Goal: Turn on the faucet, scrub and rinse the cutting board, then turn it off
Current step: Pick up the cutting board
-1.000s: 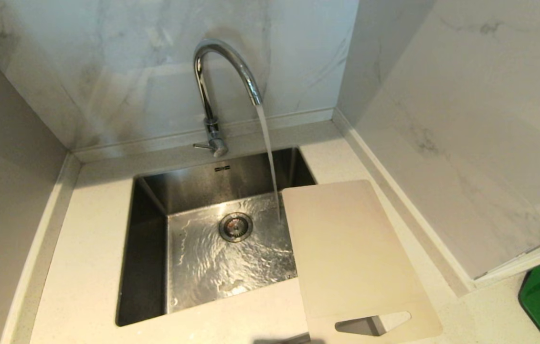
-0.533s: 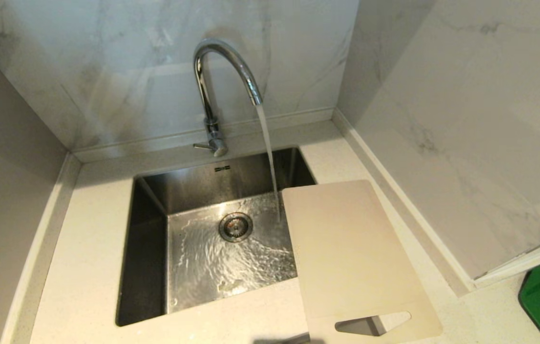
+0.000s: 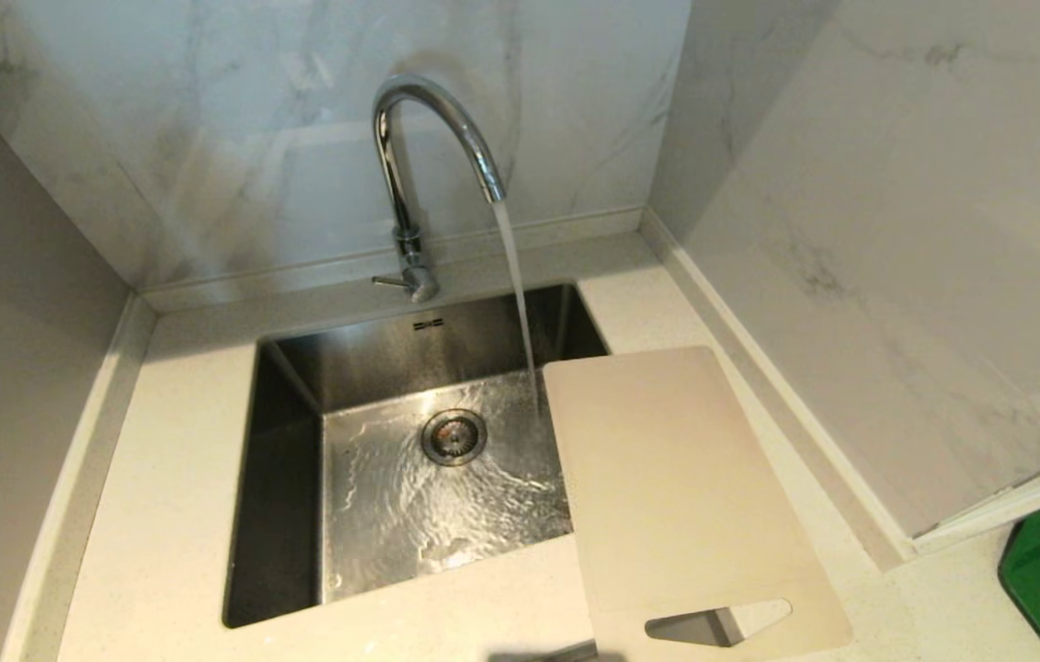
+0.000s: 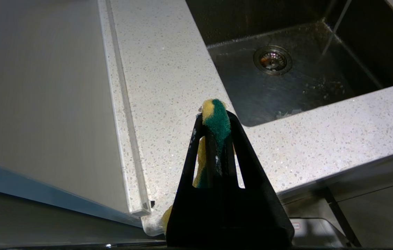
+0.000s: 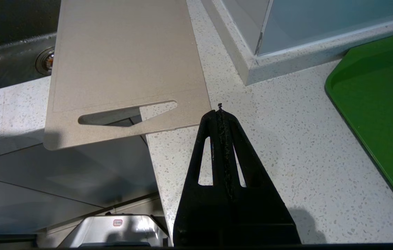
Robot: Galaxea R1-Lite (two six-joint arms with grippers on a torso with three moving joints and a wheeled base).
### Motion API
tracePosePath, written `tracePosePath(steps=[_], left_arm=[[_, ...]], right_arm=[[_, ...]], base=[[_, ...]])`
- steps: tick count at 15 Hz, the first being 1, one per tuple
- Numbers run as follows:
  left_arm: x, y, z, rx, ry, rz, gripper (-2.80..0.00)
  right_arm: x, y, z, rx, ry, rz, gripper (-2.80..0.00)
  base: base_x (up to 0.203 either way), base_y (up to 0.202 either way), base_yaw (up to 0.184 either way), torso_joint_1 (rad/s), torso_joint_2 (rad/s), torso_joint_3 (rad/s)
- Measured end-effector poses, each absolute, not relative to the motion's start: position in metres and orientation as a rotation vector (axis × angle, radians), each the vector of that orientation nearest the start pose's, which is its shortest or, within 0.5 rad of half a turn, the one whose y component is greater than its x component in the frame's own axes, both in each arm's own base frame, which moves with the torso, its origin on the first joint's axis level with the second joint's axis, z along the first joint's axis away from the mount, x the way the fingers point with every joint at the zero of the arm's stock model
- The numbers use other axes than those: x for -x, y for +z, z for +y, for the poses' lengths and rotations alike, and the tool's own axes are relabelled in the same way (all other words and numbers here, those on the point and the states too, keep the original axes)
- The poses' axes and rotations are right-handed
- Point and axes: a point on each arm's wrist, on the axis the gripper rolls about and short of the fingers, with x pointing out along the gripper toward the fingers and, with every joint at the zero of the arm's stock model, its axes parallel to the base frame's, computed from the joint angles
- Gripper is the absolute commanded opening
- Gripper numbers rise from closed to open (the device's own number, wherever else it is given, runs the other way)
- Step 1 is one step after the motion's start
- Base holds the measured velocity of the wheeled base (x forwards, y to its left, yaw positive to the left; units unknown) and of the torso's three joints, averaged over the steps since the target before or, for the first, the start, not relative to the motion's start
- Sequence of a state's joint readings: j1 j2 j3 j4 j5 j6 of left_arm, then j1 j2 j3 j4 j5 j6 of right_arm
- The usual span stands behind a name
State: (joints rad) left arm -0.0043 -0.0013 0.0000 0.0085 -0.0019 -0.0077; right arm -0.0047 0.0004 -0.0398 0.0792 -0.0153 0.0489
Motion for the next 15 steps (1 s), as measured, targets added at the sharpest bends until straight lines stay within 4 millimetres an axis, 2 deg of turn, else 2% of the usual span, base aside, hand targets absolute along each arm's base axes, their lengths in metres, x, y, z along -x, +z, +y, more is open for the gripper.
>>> tracePosePath(steps=[11,13,15], left_arm=[[0.023,0.075,0.000,0.011,-0.006,0.006,-2.80],[0.023,0.075,0.000,0.012,-0.005,0.006,-2.80],[0.023,0.075,0.000,0.012,-0.006,0.006,-2.80]], right_arm=[[0.027,0.076,0.000,-0.043,-0.021,0.077,-2.80],[0.027,0.078,0.000,-0.003,-0.014,0.076,-2.80],[0.030,0.091,0.000,0.028,0.003,0.051,-2.80]], base=[[0.000,0.000,0.000,0.000,0.00,0.000],[0.000,0.000,0.000,0.000,0.00,0.000],[0.000,0.000,0.000,0.000,0.00,0.000]])
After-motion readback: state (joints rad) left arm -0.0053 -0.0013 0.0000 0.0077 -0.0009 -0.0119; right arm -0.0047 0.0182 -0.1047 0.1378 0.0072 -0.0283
